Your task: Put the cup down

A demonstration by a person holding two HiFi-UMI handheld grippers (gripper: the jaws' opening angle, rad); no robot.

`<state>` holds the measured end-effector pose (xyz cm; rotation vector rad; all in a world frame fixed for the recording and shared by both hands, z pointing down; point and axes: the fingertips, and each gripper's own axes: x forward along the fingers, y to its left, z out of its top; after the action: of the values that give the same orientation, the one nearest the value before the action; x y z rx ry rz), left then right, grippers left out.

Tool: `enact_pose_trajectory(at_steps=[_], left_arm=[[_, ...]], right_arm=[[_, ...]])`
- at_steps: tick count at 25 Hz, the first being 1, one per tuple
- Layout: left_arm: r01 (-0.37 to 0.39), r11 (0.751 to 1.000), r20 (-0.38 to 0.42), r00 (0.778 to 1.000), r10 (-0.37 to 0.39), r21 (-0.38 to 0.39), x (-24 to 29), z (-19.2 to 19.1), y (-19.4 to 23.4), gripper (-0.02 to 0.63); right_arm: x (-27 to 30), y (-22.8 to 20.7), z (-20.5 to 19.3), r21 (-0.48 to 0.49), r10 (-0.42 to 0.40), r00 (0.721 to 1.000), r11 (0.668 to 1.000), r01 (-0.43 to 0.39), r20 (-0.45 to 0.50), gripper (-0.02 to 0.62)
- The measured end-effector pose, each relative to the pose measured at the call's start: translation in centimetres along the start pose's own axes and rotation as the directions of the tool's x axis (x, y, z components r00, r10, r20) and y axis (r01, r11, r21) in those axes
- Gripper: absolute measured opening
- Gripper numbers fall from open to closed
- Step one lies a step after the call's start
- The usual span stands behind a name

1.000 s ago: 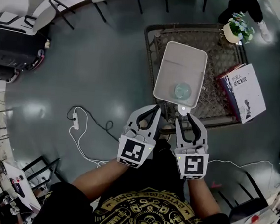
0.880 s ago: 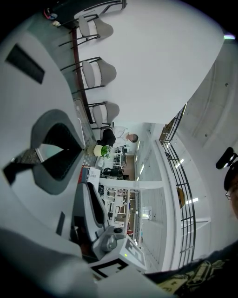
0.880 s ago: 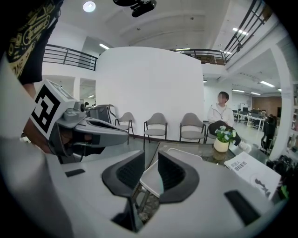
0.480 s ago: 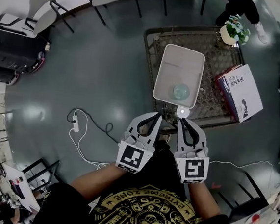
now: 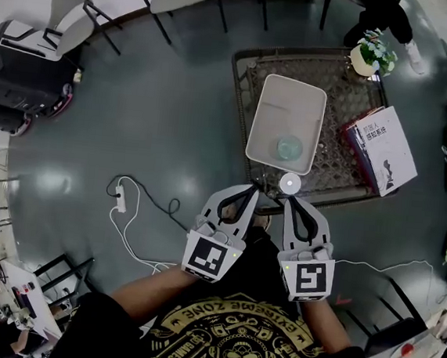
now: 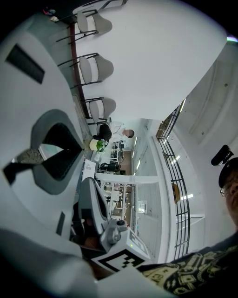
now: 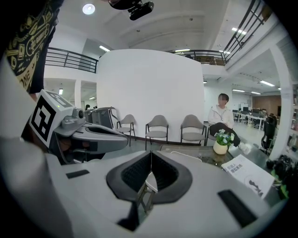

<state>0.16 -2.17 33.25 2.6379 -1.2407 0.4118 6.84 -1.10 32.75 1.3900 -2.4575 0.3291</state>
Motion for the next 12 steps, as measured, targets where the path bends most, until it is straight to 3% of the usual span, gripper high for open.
enact_pose_trajectory(at_steps=[12], left_arm=[[-0.004, 0.998, 0.051, 0.999, 0.001, 0.062, -1.5, 2.1, -1.2, -0.012]], right_arm=[[-2.6, 1.4, 1.3, 0.012, 0.018, 0.999, 1.0, -0.019, 0.035, 0.009]])
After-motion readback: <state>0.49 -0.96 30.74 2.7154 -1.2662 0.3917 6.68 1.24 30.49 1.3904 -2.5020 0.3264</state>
